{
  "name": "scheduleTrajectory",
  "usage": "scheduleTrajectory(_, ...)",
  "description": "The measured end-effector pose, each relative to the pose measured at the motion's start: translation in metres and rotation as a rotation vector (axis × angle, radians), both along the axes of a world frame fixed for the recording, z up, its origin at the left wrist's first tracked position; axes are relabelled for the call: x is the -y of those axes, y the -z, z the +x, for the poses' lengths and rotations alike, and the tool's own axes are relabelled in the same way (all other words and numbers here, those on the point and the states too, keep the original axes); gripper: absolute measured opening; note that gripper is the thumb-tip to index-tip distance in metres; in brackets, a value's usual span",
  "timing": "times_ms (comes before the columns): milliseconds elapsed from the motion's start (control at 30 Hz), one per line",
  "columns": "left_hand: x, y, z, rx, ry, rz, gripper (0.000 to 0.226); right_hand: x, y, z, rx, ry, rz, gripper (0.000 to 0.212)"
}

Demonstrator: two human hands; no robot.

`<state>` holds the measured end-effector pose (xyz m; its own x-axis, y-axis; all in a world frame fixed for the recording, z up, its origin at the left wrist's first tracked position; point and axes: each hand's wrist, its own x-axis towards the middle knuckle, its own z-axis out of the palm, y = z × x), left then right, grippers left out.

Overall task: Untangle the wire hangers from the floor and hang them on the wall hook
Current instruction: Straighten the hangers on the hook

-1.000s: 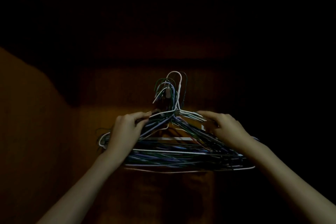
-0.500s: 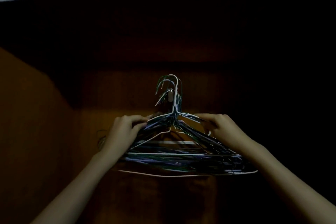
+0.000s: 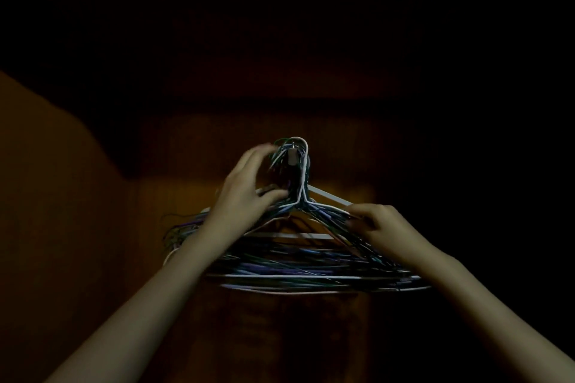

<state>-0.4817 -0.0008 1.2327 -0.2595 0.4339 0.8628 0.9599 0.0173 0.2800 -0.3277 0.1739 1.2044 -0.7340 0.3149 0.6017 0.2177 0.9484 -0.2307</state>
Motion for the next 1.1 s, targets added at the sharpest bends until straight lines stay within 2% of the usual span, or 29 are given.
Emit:
scheduleTrajectory(67, -0.01, -0.02, 0.011, 0.007, 0.05, -0.021, 0.085, 0.002, 0.002, 0.002, 0.0, -0.009, -0.025, 0.019)
scheduleTrajectory(133, -0.019, -0.034, 0.017, 0.016, 0.056, -0.086, 0.089, 0.004, 0.002, 0.006, -0.018, -0.023, -0.061, 0.015)
scheduleTrajectory(233, -0.028, -0.036, 0.013, -0.008, 0.052, -0.124, 0.08, 0.006, 0.003, 0.012, -0.049, -0.013, -0.098, 0.01)
scheduleTrajectory(333, -0.031, -0.033, 0.008, -0.079, -0.001, -0.081, 0.068, 0.005, 0.006, 0.016, -0.09, 0.016, -0.084, 0.015)
scheduleTrajectory(500, -0.031, -0.03, 0.006, -0.115, -0.013, -0.044, 0.06, 0.007, 0.01, 0.013, -0.138, 0.041, -0.094, 0.024)
scheduleTrajectory(767, -0.034, -0.016, 0.01, -0.103, 0.006, -0.031, 0.064, 0.015, 0.021, 0.009, -0.164, 0.071, -0.02, 0.038)
scheduleTrajectory(967, -0.032, 0.01, 0.014, -0.06, 0.032, 0.034, 0.078, 0.02, 0.024, 0.015, -0.138, 0.104, 0.038, 0.047)
scheduleTrajectory(1100, -0.029, 0.035, 0.016, -0.101, -0.055, 0.105, 0.068, 0.029, 0.03, 0.023, -0.073, 0.184, 0.121, 0.056)
